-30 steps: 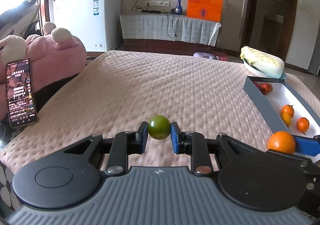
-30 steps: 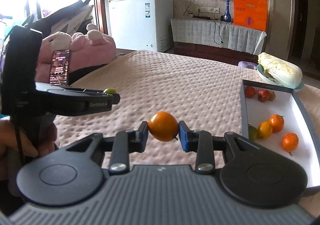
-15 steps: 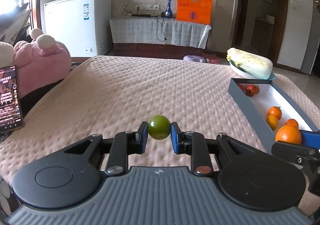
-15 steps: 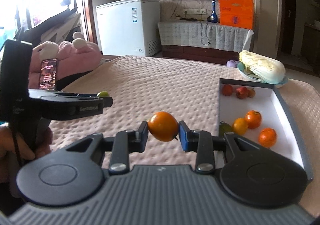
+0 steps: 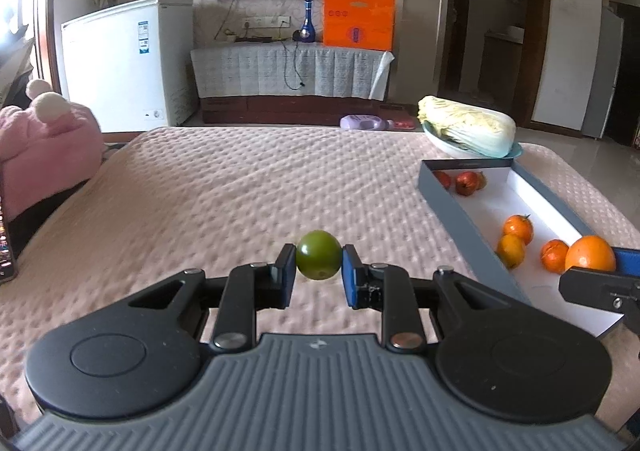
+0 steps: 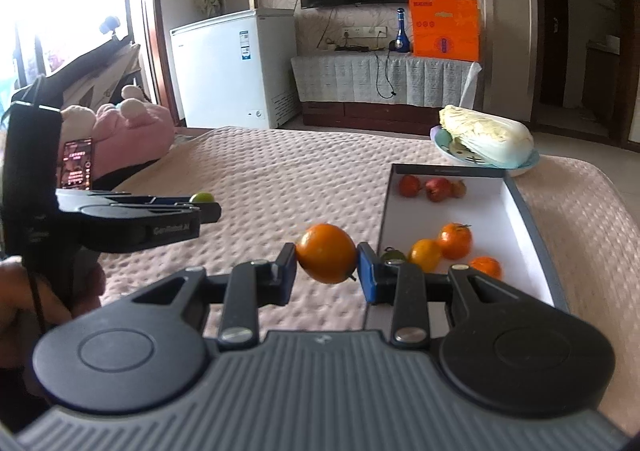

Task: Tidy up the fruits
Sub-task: 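Lift and carry the green lime and tangerine over the open box, then open the left gripper to drop the green lime into the box, then open the right gripper to drop the tangerine into the box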

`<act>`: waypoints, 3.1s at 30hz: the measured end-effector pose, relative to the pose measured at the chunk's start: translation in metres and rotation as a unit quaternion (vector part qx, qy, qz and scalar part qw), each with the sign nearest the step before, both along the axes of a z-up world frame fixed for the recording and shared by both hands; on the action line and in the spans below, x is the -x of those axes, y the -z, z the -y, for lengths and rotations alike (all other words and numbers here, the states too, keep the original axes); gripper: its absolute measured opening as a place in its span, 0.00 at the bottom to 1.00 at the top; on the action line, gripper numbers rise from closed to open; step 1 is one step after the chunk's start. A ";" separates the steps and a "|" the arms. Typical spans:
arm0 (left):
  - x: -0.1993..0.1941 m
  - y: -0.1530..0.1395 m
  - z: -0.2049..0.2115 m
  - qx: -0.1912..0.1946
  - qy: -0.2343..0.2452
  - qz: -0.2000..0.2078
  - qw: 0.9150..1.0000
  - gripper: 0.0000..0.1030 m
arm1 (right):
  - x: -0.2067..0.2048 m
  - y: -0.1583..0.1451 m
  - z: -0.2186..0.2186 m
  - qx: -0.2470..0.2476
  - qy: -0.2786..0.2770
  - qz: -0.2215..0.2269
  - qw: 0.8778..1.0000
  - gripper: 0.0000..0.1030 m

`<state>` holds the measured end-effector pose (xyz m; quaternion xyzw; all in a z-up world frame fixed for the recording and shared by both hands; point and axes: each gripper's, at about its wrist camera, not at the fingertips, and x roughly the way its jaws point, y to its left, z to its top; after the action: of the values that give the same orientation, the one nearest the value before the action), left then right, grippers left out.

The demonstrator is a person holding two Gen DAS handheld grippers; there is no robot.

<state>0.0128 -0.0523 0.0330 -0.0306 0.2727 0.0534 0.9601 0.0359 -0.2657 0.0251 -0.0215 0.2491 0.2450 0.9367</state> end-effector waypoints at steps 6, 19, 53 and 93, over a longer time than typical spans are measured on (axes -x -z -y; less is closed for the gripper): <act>-0.016 -0.007 0.021 -0.005 0.020 0.007 1.000 0.28 | -0.001 -0.002 0.015 -0.008 0.015 0.003 1.000 0.34; -0.068 -0.031 0.104 -0.010 0.090 0.027 0.996 0.28 | -0.012 0.002 0.052 -0.013 0.070 -0.011 0.997 0.34; -0.106 -0.011 0.175 -0.013 0.125 0.014 0.992 0.61 | -0.029 0.017 0.089 -0.024 0.112 -0.047 0.992 0.34; 0.009 0.008 0.060 0.020 0.057 -0.012 0.998 0.62 | -0.060 0.040 0.048 0.009 0.156 -0.080 0.984 0.36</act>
<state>0.0034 -0.1125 0.0250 -0.0331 0.2867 -0.0065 0.9574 0.0963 -0.3139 -0.0146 0.0291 0.3257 0.0945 0.9403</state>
